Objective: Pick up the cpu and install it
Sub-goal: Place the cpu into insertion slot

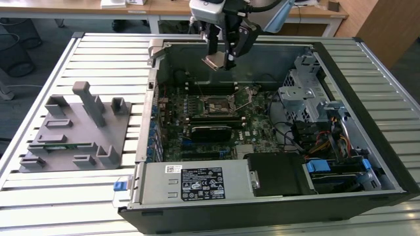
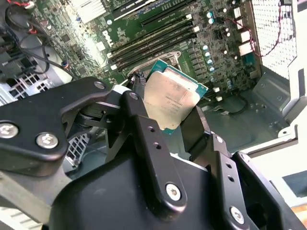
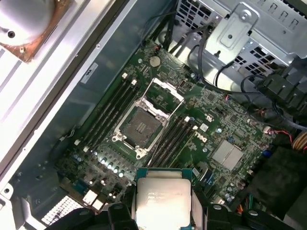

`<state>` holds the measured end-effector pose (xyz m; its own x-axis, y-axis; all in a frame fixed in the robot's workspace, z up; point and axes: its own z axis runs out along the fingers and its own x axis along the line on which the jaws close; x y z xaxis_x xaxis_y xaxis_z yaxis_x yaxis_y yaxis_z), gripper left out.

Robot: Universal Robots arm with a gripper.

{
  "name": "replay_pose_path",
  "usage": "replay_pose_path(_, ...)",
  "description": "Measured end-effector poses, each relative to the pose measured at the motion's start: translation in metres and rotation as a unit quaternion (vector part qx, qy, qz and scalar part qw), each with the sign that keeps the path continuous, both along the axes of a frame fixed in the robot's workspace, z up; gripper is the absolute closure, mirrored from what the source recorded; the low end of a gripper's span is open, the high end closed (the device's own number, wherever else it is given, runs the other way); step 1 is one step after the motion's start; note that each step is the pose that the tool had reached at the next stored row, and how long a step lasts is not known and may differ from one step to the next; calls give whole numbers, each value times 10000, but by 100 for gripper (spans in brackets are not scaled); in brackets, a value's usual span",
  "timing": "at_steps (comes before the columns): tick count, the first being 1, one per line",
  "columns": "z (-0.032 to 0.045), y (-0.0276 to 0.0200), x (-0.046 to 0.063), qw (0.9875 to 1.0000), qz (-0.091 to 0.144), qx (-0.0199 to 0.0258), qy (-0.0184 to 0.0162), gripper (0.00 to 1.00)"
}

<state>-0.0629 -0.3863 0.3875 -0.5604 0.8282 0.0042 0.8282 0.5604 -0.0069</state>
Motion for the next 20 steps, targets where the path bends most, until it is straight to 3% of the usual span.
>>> replay_pose_path(7, -15, 7, 0, 9989, -464, -5, 0, 46)
replay_pose_path(13, -48, 16, -1, 9960, -890, -5, 0, 46)
replay_pose_path(20, -104, 223, 4, 9958, -919, -5, 0, 46)
